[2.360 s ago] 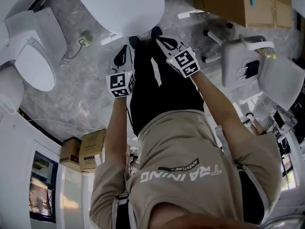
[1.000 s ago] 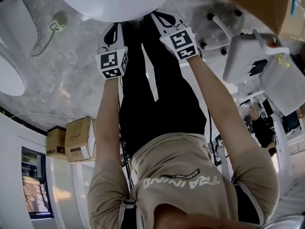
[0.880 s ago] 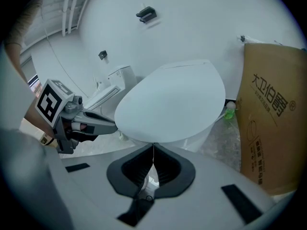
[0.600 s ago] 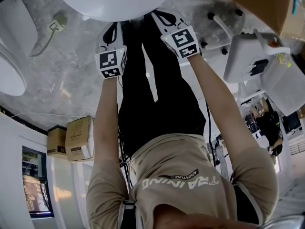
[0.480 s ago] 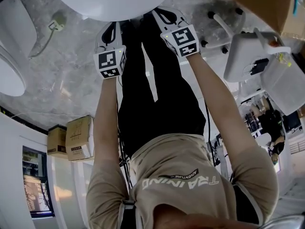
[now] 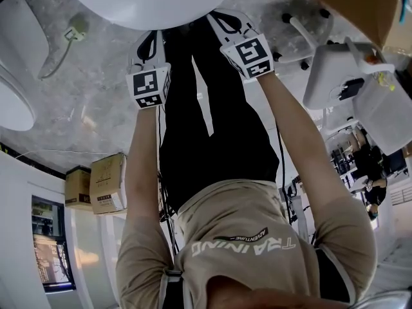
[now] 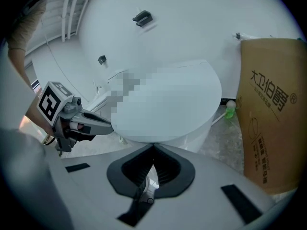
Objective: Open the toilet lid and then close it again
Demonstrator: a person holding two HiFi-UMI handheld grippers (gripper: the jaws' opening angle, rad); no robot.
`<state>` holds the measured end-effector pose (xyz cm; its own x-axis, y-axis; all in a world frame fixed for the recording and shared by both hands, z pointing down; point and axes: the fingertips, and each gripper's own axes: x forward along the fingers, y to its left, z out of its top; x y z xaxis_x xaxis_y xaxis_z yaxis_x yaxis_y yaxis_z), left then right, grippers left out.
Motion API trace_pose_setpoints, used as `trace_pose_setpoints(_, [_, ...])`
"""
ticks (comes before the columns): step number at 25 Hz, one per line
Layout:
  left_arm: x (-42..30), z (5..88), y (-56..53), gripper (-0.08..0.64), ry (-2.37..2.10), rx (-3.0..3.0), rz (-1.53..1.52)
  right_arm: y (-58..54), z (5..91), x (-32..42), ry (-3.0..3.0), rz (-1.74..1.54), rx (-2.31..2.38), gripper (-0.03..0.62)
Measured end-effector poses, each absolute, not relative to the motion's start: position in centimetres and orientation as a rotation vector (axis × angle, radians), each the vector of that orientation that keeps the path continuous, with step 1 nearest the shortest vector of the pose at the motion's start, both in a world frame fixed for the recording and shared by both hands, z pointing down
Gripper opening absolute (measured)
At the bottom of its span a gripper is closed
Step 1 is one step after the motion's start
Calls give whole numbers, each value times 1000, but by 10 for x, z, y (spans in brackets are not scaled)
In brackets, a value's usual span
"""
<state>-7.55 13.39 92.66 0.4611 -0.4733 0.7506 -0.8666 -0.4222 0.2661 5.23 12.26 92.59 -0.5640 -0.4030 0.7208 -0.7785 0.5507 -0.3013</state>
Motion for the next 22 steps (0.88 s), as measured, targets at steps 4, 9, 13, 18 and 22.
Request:
trace_pose_setpoints(4, [-76,925,133,5,-1111,2052,773,122,924,52,-2187,836,945,12])
trace_pose_setpoints(9, [-76,916,134,5,-1099,2057,776,122,914,52,-2178,864,968,12])
trace_pose_setpoints(13, [-73,905,133,5,-1092,2078,793,122,903,54,-2184,871,981,12])
trace_pose_setpoints(18, [-74,882,132,5,-1089,2070,781,120,879,53,-2190,902,973,12])
trace_pose_setpoints(22, [-74,859,130,5,-1085,2043,765,118,856,54,-2217,904,958,12])
